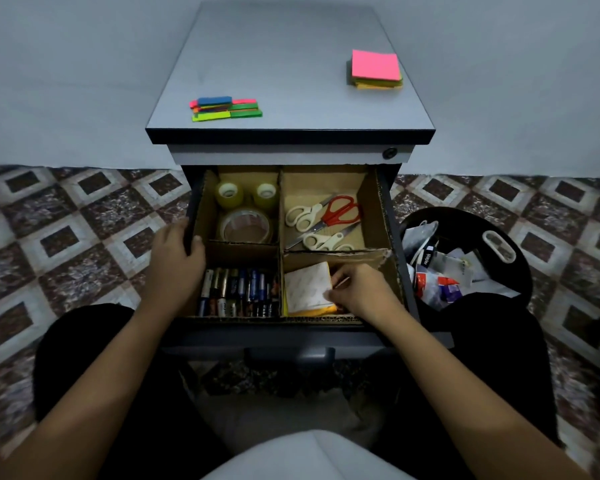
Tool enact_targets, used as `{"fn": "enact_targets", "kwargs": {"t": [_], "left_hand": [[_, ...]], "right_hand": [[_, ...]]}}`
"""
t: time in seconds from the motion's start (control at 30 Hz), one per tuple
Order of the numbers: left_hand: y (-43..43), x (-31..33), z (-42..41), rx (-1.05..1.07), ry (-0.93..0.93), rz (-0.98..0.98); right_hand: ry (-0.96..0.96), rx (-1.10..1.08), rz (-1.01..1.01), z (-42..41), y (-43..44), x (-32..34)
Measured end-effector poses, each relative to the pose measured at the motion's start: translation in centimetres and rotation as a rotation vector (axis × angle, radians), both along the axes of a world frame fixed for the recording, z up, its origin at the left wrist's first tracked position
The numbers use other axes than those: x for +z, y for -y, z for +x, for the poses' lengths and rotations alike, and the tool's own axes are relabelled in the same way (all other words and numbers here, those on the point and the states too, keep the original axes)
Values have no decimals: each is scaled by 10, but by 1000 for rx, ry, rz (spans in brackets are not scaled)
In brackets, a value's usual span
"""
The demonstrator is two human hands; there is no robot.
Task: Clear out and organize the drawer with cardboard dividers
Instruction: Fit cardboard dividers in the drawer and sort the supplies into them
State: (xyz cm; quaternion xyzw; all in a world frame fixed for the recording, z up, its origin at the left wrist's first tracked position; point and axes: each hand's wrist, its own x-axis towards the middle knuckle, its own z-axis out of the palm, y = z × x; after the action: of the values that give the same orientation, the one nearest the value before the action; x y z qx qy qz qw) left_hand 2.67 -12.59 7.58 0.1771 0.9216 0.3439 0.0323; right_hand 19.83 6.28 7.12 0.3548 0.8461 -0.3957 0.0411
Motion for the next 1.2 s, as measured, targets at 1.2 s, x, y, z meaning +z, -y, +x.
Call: {"fn": "enact_targets", "kwargs": {"t": [1.2], "left_hand": [[-18, 9, -2, -153, -144, -66]], "right_hand": [[-313, 11, 118, -17, -20, 57]]}}
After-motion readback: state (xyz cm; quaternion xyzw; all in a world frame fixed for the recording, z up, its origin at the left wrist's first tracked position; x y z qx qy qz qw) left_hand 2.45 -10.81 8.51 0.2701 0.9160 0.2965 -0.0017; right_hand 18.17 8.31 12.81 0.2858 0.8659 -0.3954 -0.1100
